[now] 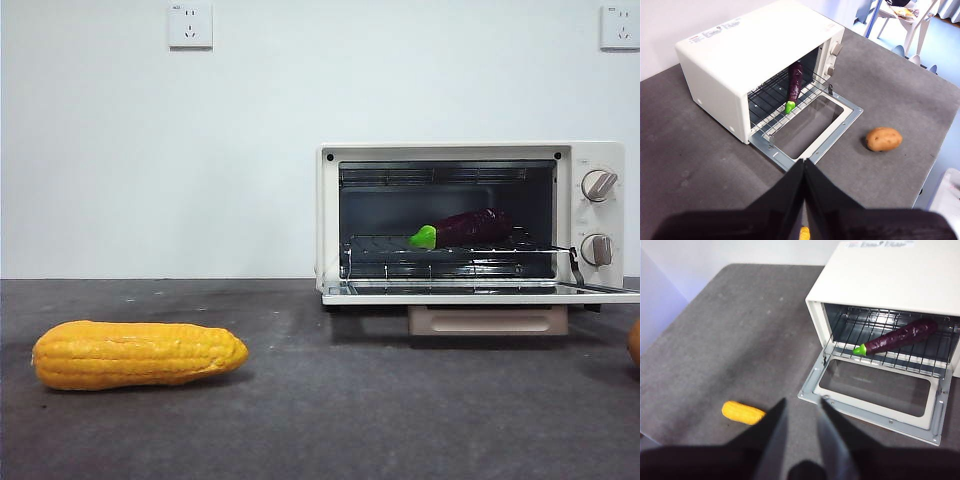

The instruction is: Take the eggplant from the table,put the eggplant in the oven

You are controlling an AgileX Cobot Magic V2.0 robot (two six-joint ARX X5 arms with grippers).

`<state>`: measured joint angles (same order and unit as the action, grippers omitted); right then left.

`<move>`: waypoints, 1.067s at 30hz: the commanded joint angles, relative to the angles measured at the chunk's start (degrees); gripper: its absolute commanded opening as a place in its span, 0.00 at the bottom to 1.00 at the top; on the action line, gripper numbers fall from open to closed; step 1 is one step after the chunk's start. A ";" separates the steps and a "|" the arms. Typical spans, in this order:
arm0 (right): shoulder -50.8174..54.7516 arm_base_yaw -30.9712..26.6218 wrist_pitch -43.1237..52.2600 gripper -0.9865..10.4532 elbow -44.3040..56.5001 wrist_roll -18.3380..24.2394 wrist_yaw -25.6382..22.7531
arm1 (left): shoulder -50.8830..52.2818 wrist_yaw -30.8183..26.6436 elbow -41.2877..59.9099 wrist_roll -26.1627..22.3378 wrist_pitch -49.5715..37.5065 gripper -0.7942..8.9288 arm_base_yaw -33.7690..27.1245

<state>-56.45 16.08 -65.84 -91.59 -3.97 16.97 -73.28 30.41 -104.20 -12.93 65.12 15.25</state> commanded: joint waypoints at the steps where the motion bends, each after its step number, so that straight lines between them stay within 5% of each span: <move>1: 0.09 0.09 -0.31 0.08 -0.07 1.68 0.20 | 0.07 0.04 0.52 -0.79 -0.24 0.08 0.24; 15: 0.09 0.09 -0.35 0.08 -0.07 1.68 1.75 | -2.93 0.07 0.52 -0.81 -1.07 0.08 0.24; 32: 1.46 0.09 -3.23 0.08 -0.07 3.17 1.73 | -24.06 4.20 0.63 -1.07 -3.45 0.08 0.22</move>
<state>-55.46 16.12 -69.23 -91.59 -1.45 18.48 -96.29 34.11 -104.20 -13.08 62.02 15.25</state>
